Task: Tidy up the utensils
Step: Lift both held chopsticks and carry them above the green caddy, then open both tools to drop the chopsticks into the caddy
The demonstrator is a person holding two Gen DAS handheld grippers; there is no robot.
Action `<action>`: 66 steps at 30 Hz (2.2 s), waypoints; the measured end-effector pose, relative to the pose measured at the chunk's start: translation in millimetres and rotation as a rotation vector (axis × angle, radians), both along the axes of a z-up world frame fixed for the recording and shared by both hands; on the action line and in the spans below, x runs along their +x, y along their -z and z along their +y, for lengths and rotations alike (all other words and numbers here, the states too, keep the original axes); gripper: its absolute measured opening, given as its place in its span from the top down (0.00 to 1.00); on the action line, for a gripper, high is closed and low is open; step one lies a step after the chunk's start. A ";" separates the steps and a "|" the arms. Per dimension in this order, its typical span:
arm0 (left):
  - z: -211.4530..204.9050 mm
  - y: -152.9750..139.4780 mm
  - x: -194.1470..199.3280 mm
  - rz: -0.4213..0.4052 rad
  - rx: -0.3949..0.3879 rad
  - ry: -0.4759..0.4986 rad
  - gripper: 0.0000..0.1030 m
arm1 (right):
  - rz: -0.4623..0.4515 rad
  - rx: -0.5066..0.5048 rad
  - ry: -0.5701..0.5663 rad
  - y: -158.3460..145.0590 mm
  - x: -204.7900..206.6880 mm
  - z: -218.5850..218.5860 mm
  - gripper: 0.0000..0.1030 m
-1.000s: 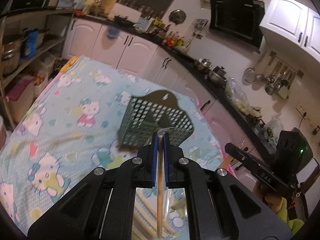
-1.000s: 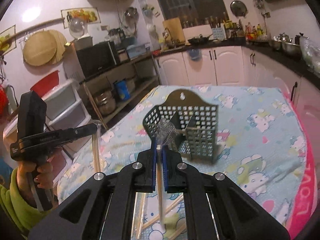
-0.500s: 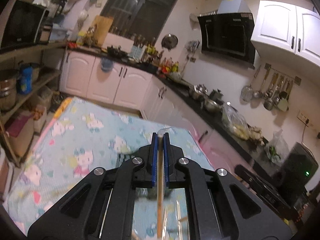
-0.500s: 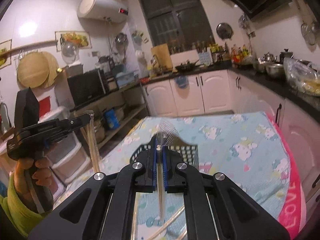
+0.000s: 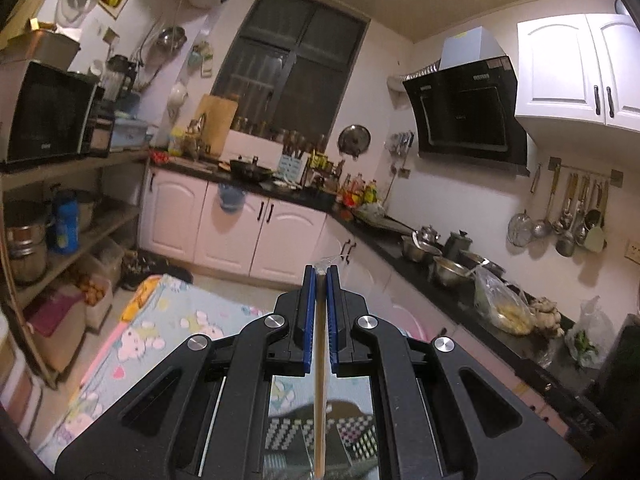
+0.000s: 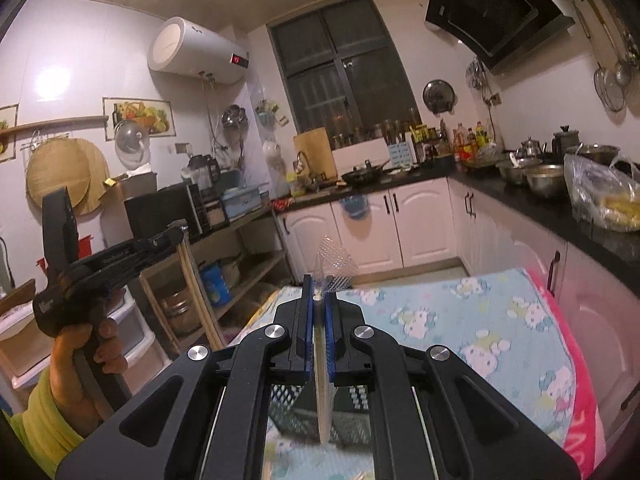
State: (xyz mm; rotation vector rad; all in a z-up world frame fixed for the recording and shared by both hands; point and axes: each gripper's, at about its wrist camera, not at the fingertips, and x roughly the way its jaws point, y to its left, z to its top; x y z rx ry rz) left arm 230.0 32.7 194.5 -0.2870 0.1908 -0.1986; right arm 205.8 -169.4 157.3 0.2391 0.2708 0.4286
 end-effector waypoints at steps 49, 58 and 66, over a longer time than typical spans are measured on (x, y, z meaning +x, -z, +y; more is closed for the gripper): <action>17.6 138.7 17.3 0.227 -0.018 0.036 0.71 | 0.200 -0.081 0.109 107.4 43.9 18.2 0.54; 18.1 143.3 -2.4 0.282 -0.028 0.059 0.47 | 0.201 -0.091 0.114 106.8 19.9 15.6 0.38; 20.8 150.9 -24.5 0.339 -0.027 0.049 0.21 | 0.204 -0.103 0.114 109.9 -2.5 13.0 0.33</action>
